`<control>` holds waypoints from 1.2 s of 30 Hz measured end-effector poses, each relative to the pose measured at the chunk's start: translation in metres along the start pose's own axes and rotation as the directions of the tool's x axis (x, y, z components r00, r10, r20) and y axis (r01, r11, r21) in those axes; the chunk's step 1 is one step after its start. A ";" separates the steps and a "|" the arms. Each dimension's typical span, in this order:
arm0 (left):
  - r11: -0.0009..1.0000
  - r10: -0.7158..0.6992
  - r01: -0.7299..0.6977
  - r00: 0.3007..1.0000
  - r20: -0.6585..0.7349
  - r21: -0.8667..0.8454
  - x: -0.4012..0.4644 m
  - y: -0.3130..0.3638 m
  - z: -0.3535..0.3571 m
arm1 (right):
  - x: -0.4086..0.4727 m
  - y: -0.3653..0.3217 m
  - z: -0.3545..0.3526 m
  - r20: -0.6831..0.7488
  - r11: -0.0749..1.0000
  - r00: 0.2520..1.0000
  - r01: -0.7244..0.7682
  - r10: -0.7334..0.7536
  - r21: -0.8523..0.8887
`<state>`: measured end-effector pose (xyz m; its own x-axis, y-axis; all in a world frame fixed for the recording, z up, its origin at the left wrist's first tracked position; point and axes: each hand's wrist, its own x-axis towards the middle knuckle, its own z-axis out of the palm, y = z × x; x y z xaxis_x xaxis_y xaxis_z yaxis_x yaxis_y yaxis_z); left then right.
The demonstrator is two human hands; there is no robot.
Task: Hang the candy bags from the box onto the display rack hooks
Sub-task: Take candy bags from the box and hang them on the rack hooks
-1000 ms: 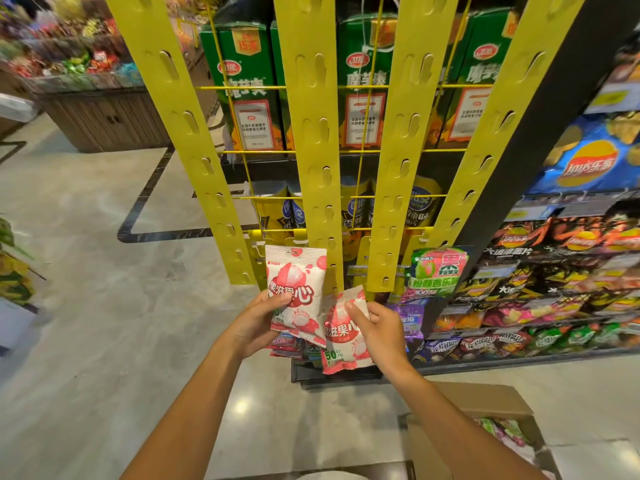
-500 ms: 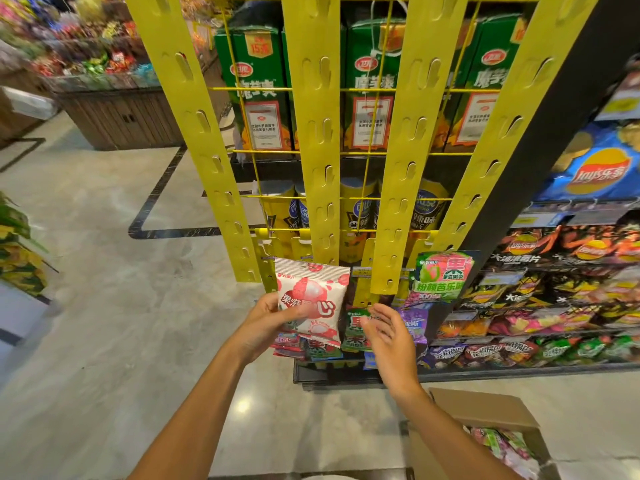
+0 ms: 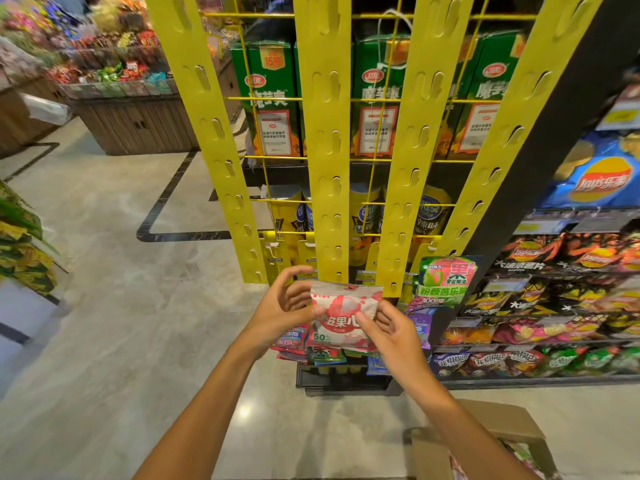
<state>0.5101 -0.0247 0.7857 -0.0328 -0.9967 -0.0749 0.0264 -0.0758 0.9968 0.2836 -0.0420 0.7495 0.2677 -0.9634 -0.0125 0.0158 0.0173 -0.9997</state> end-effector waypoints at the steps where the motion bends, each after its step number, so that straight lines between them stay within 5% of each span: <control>1: 1.000 0.006 -0.006 1.000 0.004 0.024 0.002 0.003 0.003 | -0.001 0.001 -0.004 0.008 0.999 1.000 -0.011 0.011 -0.030; 18: 0.982 0.080 -0.049 0.983 -0.166 0.183 0.013 0.010 0.019 | 0.024 -0.008 -0.001 0.079 0.988 0.996 -0.040 0.052 -0.151; 30: 0.940 0.173 -0.130 0.979 -0.111 0.317 0.009 -0.009 0.011 | 0.005 0.028 0.003 -0.107 0.962 0.993 -0.082 0.055 -0.261; 36: 0.767 0.372 -0.237 0.922 -0.112 0.596 -0.014 -0.037 -0.023 | -0.035 0.066 -0.017 -0.142 0.867 0.976 -0.214 0.168 -0.450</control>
<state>0.5322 -0.0086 0.7497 0.0917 -0.9501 0.2982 -0.5677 0.1961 0.7995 0.2589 -0.0119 0.6831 0.1273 -0.9749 -0.1827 -0.4774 0.1012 -0.8728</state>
